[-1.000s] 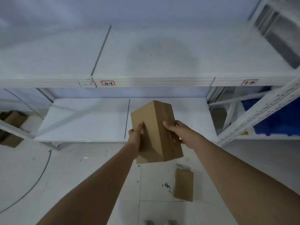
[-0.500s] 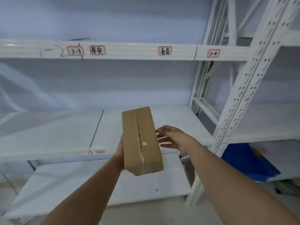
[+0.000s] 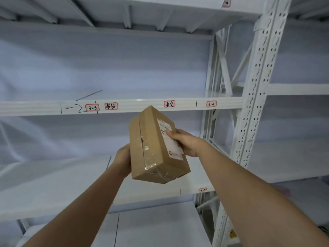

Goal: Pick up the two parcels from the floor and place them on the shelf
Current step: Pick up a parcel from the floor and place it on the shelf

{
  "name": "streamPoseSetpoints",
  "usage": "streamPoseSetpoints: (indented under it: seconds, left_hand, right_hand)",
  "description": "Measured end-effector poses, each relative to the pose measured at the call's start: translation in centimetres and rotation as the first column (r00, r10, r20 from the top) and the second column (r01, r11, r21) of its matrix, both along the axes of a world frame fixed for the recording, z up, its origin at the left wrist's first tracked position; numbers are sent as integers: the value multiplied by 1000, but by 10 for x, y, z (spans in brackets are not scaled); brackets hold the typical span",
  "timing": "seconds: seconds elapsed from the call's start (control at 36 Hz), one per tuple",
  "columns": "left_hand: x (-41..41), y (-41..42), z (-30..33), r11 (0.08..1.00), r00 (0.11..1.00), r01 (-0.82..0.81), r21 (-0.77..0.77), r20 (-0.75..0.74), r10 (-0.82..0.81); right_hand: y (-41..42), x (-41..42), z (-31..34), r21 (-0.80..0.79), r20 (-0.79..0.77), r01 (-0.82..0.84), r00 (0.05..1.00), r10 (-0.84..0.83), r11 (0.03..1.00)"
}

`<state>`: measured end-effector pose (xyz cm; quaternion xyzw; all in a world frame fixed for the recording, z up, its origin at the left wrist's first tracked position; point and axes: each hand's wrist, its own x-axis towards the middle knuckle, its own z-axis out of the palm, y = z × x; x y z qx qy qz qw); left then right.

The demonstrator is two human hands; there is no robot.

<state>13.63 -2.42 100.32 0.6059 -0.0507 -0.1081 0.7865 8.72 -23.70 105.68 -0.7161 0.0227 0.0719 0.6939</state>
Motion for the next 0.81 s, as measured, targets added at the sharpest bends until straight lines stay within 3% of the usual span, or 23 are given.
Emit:
streamPoseSetpoints:
  seconds: [0.11,0.19,0.42,0.81]
  left_hand:
    - [4,12,12,986,991,112,-122,-55,-119]
    - [-3,7,25,969,975,221,-109,17,-220]
    - [-2,14,66,972,982,178,-154,94,-165]
    - [4,21,95,953,956,261,-152,176,-233]
  right_hand:
    - [-1,6,12,-96,38,90,996,-87,991]
    - [3,11,20,-149,85,132,989,-120,980]
    - [3,5,49,-7,210,91,974,-88,996]
    - [0,1,75,-20,256,32,966,-26,999]
